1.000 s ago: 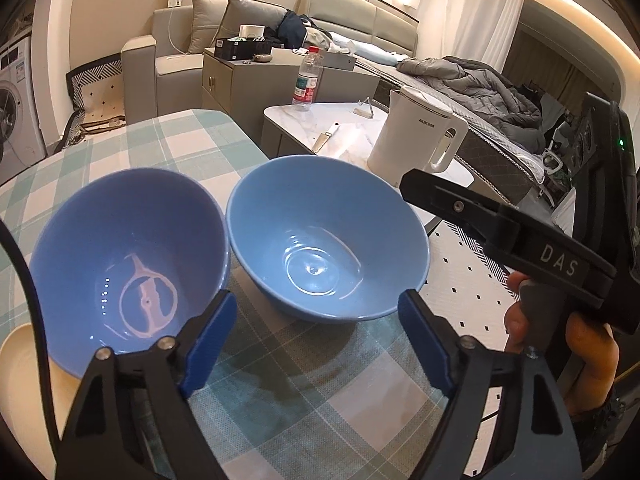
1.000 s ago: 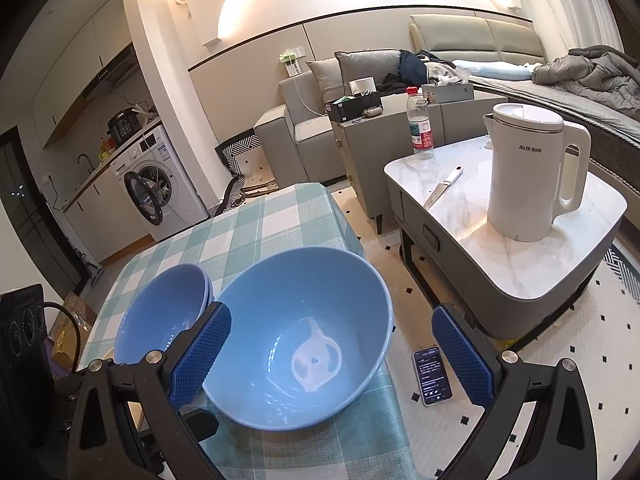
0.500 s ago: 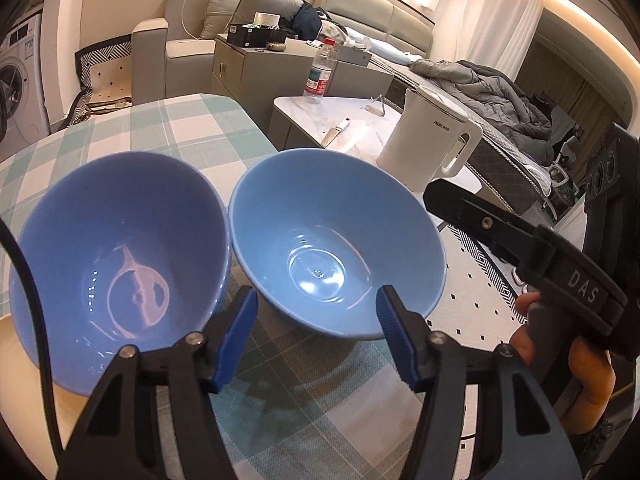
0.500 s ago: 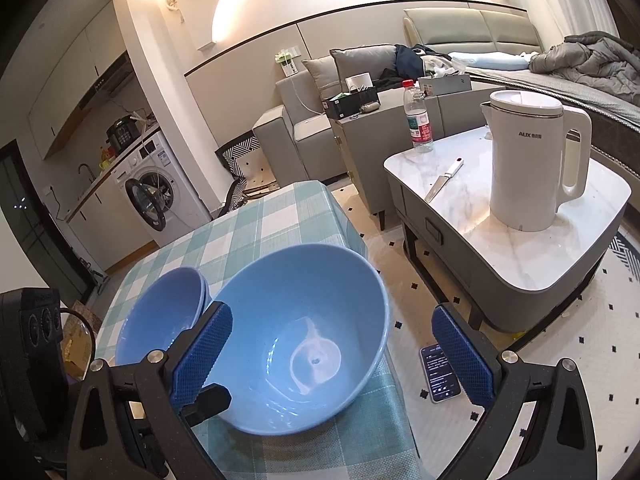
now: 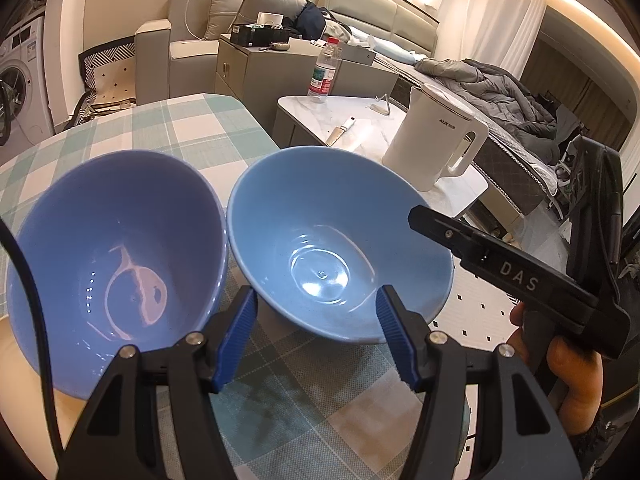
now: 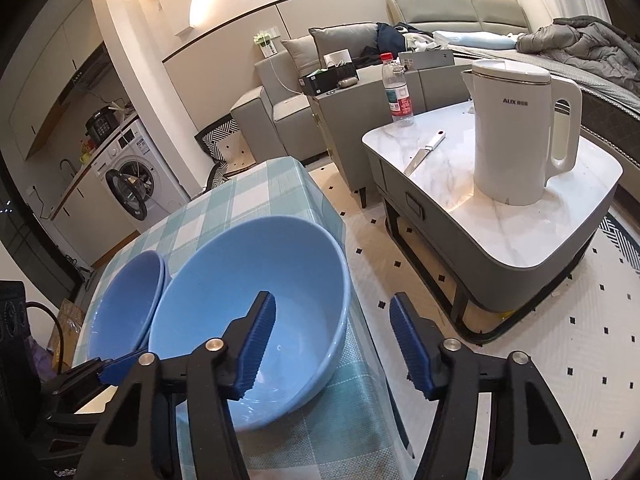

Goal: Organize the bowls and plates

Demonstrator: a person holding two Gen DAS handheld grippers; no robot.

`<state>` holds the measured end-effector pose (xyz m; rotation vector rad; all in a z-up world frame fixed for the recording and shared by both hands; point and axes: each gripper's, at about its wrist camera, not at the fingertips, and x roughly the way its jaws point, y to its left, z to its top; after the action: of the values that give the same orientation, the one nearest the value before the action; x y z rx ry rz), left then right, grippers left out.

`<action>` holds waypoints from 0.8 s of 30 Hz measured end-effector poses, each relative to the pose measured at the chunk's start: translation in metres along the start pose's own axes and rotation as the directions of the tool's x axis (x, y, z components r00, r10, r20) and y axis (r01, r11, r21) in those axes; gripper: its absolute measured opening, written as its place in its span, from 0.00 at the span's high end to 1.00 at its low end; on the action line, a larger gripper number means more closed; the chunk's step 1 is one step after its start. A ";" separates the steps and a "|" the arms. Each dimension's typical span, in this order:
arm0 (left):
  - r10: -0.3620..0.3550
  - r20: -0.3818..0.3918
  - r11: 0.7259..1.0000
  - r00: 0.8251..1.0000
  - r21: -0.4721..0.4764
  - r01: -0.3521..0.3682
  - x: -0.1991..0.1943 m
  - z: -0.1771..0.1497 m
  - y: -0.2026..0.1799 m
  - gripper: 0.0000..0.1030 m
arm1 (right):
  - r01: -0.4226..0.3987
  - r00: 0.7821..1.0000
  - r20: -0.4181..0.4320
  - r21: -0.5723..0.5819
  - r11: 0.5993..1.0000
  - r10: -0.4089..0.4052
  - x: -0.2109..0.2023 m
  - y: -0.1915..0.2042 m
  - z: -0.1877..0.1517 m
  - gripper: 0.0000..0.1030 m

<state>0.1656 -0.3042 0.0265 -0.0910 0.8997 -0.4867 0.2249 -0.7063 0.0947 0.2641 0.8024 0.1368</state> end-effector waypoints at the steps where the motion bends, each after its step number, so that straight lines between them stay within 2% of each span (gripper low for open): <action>1: 0.002 0.001 1.000 1.000 0.001 -0.002 0.000 0.000 0.000 0.41 | -0.002 1.000 -0.002 0.000 1.000 0.002 0.002 0.000 0.000 0.46; 5: 0.004 0.005 1.000 1.000 0.003 -0.004 0.000 0.000 -0.001 0.41 | 0.004 1.000 -0.003 -0.005 1.000 -0.004 0.007 -0.003 -0.002 0.55; 8: 0.011 0.006 1.000 1.000 0.010 -0.011 0.001 -0.001 -0.001 0.41 | -0.012 1.000 -0.016 -0.002 1.000 0.012 0.012 -0.004 -0.004 0.72; 24: 0.022 0.004 0.999 1.000 0.031 -0.022 0.003 0.000 -0.002 0.43 | -0.060 0.998 -0.019 -0.003 0.998 0.060 0.021 -0.004 -0.008 0.73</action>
<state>0.1666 -0.3077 0.0251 -0.0538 0.8886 -0.4793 0.2336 -0.7044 0.0741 0.2839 0.8136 0.1975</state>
